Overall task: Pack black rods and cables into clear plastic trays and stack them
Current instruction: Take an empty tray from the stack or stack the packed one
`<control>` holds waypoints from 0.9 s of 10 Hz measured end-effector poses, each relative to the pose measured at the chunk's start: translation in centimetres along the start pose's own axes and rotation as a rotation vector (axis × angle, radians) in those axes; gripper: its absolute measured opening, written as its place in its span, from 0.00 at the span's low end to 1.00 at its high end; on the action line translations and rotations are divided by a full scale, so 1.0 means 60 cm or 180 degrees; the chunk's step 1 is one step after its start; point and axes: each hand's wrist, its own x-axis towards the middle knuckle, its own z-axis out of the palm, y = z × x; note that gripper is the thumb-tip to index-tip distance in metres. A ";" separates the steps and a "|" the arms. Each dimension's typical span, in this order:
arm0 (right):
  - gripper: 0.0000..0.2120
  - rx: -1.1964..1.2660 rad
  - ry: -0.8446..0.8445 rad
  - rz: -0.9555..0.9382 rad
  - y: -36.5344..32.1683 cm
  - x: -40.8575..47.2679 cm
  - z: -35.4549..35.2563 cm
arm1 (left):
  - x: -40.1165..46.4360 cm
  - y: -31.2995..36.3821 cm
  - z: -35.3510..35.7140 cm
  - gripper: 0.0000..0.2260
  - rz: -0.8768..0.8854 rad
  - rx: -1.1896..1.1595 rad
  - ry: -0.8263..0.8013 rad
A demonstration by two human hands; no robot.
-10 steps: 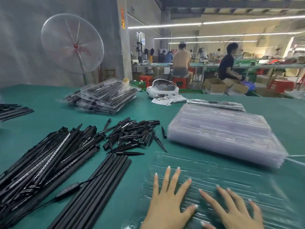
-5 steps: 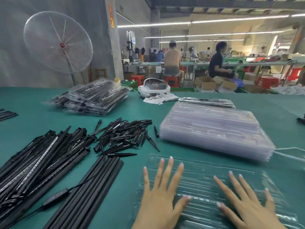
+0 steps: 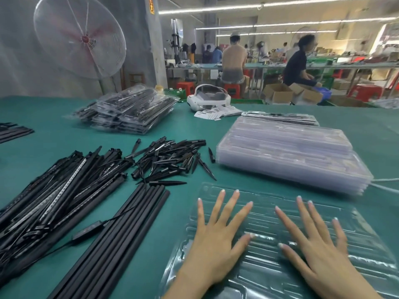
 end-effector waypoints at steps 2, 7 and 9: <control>0.31 0.0277 0.0057 -0.0102 -0.011 -0.004 0.002 | 0.002 0.002 0.005 0.25 0.0117 -0.0151 -0.0296; 0.43 0.0063 -0.0855 -0.0125 -0.001 0.001 0.007 | -0.006 -0.084 -0.064 0.16 -0.1545 0.0470 0.0926; 0.32 0.0101 -0.0900 -0.0199 0.000 -0.003 0.004 | -0.044 -0.152 -0.078 0.10 -0.2585 0.0316 0.0397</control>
